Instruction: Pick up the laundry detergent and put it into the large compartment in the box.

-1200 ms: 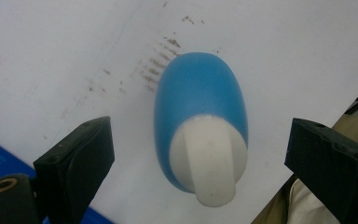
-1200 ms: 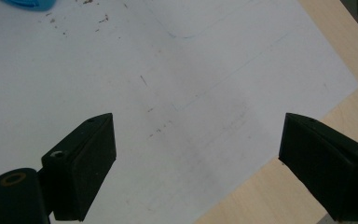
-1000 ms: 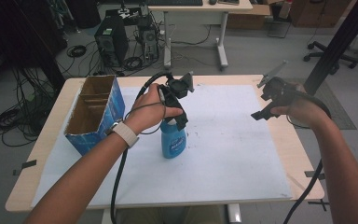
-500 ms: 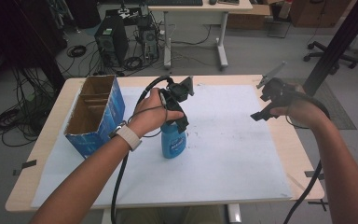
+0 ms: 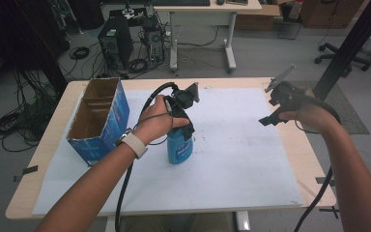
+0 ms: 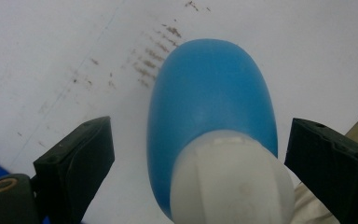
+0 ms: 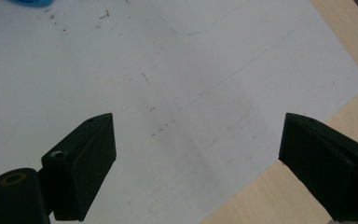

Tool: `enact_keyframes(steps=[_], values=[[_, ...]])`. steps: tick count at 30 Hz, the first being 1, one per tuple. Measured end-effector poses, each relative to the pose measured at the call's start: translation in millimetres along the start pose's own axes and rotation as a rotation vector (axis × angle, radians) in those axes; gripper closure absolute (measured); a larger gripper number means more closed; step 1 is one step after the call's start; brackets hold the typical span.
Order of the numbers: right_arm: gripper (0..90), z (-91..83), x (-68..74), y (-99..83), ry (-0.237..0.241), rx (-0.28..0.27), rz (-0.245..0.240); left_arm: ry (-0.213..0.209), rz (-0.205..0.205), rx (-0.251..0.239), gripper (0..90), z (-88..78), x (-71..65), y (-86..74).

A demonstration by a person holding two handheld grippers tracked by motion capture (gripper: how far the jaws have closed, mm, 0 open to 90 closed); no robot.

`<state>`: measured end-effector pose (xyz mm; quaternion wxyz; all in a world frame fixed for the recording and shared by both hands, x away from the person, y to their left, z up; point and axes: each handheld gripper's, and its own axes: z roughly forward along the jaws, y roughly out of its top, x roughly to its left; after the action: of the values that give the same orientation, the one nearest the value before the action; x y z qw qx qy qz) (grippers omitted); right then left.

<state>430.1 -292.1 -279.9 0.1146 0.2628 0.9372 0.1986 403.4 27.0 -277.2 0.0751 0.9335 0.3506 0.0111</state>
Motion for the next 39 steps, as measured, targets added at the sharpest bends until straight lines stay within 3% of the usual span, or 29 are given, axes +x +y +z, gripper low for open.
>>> enact_keyframes(steps=[23,39], values=[[11.0,1.2,-0.3,-1.3,0.002,-0.004,0.003,-0.005,-0.017,0.015,9.4,15.2,0.8,-0.7],[11.0,2.2,-0.3,-1.4,0.004,-0.001,0.002,-0.01,-0.022,0.013,20.6,15.9,2.3,-0.6]])
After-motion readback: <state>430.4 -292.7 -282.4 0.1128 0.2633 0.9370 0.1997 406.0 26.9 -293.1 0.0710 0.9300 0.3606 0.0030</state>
